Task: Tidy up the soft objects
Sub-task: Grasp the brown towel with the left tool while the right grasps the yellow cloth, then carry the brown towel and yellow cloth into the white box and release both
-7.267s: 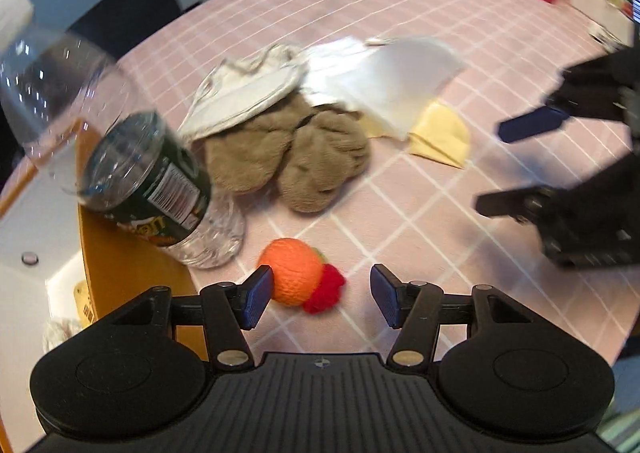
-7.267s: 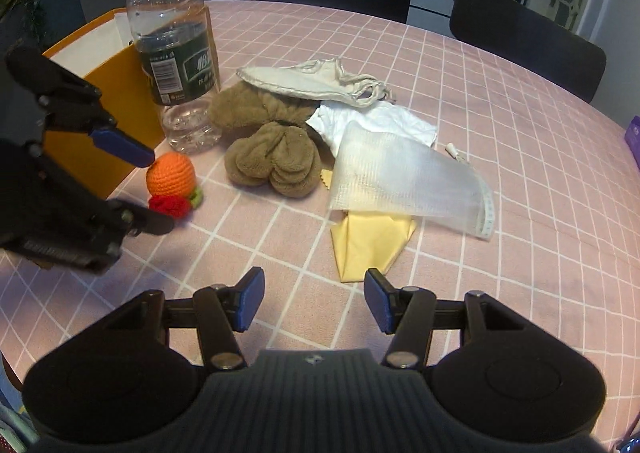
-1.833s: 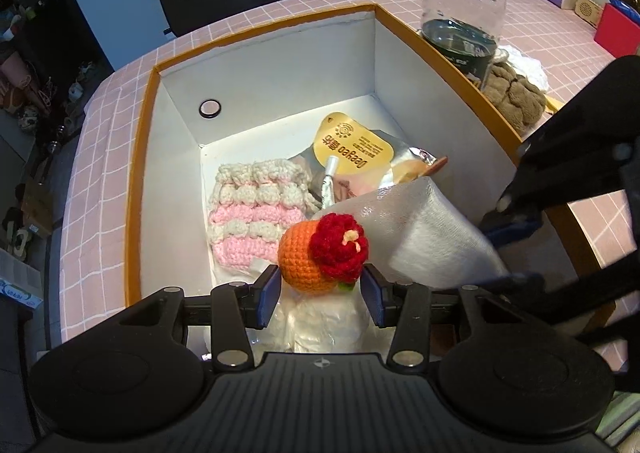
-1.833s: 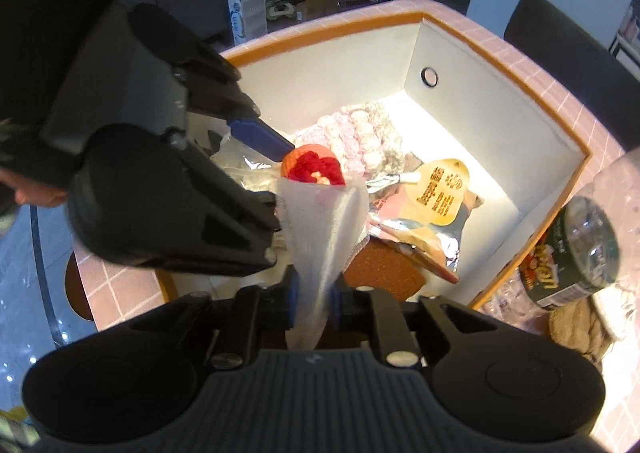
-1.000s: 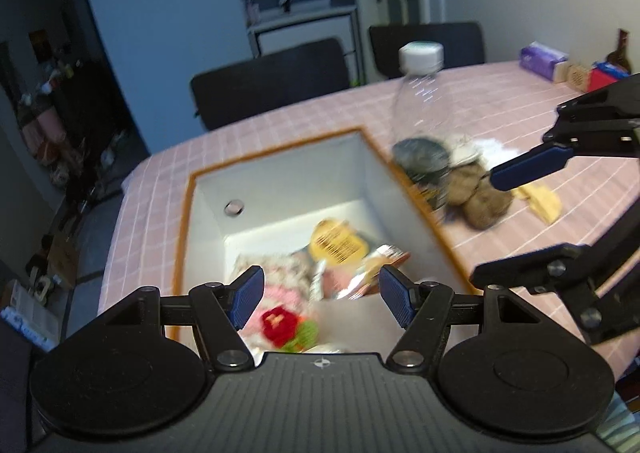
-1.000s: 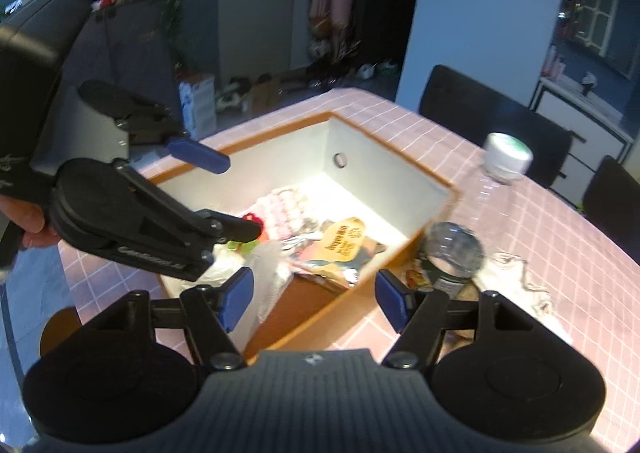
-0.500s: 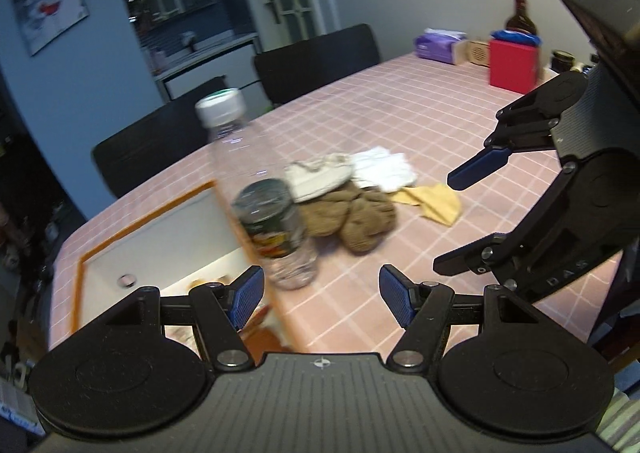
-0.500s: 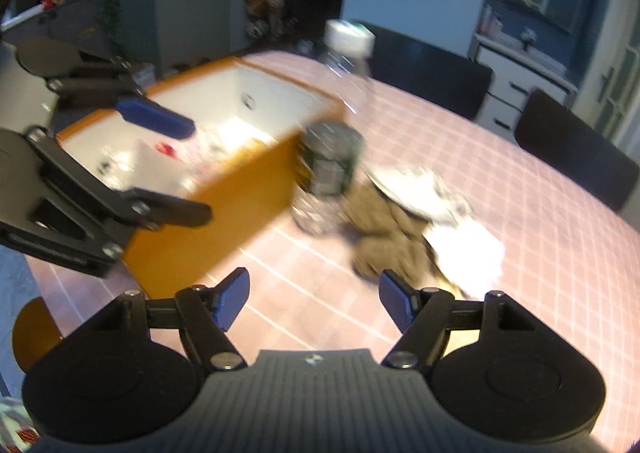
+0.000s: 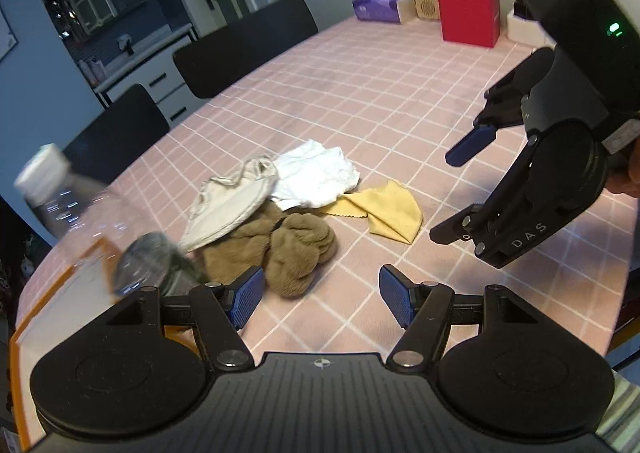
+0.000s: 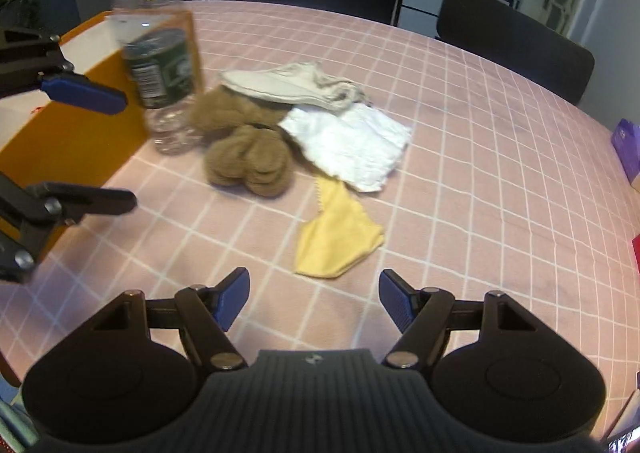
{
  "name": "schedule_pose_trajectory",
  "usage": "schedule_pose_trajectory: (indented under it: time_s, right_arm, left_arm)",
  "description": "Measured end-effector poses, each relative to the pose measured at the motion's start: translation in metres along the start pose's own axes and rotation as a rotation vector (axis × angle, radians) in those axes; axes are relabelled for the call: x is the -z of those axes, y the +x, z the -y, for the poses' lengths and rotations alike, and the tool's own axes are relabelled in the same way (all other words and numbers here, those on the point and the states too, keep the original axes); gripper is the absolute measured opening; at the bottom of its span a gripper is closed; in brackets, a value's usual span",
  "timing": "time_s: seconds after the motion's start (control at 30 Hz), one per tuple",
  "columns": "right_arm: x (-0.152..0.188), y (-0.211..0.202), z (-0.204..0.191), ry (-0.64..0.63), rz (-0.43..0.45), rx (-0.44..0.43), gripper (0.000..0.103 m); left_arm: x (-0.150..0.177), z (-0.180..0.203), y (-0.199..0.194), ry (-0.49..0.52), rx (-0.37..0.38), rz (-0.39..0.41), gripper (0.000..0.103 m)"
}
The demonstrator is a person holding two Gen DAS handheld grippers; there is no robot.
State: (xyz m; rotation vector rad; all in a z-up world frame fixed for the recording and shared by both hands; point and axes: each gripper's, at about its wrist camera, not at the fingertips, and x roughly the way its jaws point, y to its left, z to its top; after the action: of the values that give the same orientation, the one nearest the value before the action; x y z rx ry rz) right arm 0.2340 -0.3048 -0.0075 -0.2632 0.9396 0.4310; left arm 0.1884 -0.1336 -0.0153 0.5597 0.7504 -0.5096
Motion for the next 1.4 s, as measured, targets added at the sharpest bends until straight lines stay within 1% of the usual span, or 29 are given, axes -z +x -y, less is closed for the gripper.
schedule_pose_trajectory:
  time_s: [0.1,0.3,0.37,0.47,0.53,0.63,0.67,0.7,0.73,0.77,0.83,0.87,0.9,0.93,0.97,1.0,1.07,1.1,1.2,1.4]
  right_arm:
    - [-0.005,0.012,0.004,-0.031,0.002,0.001,0.071]
    - [-0.016,0.04,0.009,-0.087,-0.007,-0.014,0.07]
    - [-0.018,0.047,0.01,-0.091,-0.011,-0.018,0.069]
    - [-0.019,0.055,0.014,-0.087,-0.021,-0.023,0.069]
    - [-0.019,0.061,0.016,-0.078,-0.027,-0.027,0.068]
    - [-0.018,0.067,0.019,-0.062,-0.041,-0.046,0.053]
    - [-0.017,0.066,0.019,-0.057,-0.031,-0.051,0.053]
    - [-0.016,0.066,0.019,-0.056,-0.028,-0.053,0.052]
    - [-0.016,0.065,0.02,-0.055,-0.027,-0.061,0.047]
    - [-0.016,0.064,0.02,-0.051,-0.025,-0.068,0.038]
    - [-0.015,0.063,0.018,-0.056,-0.023,-0.061,0.029]
    - [-0.015,0.062,0.017,-0.059,-0.023,-0.061,0.023]
    - [-0.015,0.062,0.017,-0.061,-0.023,-0.058,0.021]
    - [-0.015,0.061,0.016,-0.066,-0.023,-0.056,0.018]
    - [-0.015,0.061,0.015,-0.074,-0.022,-0.05,0.012]
    - [-0.014,0.06,0.013,-0.087,-0.023,-0.037,0.009]
    - [-0.014,0.057,0.011,-0.094,-0.031,-0.031,0.006]
    - [-0.014,0.054,0.011,-0.085,-0.033,-0.037,0.006]
    - [-0.014,0.042,0.01,-0.081,-0.025,-0.035,0.006]
    - [-0.01,0.012,0.002,-0.098,-0.012,-0.017,0.006]
  left_arm:
    - [-0.007,-0.001,0.024,-0.029,0.009,-0.037,0.078]
    - [-0.013,-0.01,0.06,-0.116,-0.009,-0.085,0.078]
    - [-0.014,-0.01,0.067,-0.119,-0.017,-0.099,0.077]
    - [-0.013,-0.01,0.079,-0.122,-0.051,-0.122,0.077]
    - [-0.012,-0.012,0.086,-0.134,-0.052,-0.133,0.077]
    - [-0.011,-0.014,0.093,-0.157,-0.057,-0.133,0.077]
    - [-0.011,-0.014,0.094,-0.16,-0.058,-0.13,0.076]
    - [-0.011,-0.014,0.095,-0.157,-0.062,-0.13,0.074]
    - [-0.011,-0.013,0.096,-0.152,-0.07,-0.13,0.071]
    - [-0.011,-0.013,0.097,-0.148,-0.079,-0.13,0.063]
    - [-0.011,-0.012,0.098,-0.14,-0.08,-0.129,0.058]
    - [-0.01,-0.013,0.098,-0.146,-0.072,-0.128,0.05]
    - [-0.01,-0.014,0.098,-0.151,-0.07,-0.132,0.044]
    - [-0.01,-0.014,0.097,-0.15,-0.072,-0.132,0.041]
    - [-0.009,-0.013,0.096,-0.145,-0.072,-0.132,0.035]
    - [-0.009,-0.013,0.094,-0.142,-0.076,-0.129,0.029]
    - [-0.008,-0.011,0.088,-0.135,-0.086,-0.118,0.021]
    - [-0.007,-0.011,0.084,-0.132,-0.085,-0.108,0.019]
    - [-0.004,-0.01,0.07,-0.133,-0.068,-0.087,0.017]
    - [0.002,-0.001,0.035,-0.099,-0.05,-0.023,0.014]
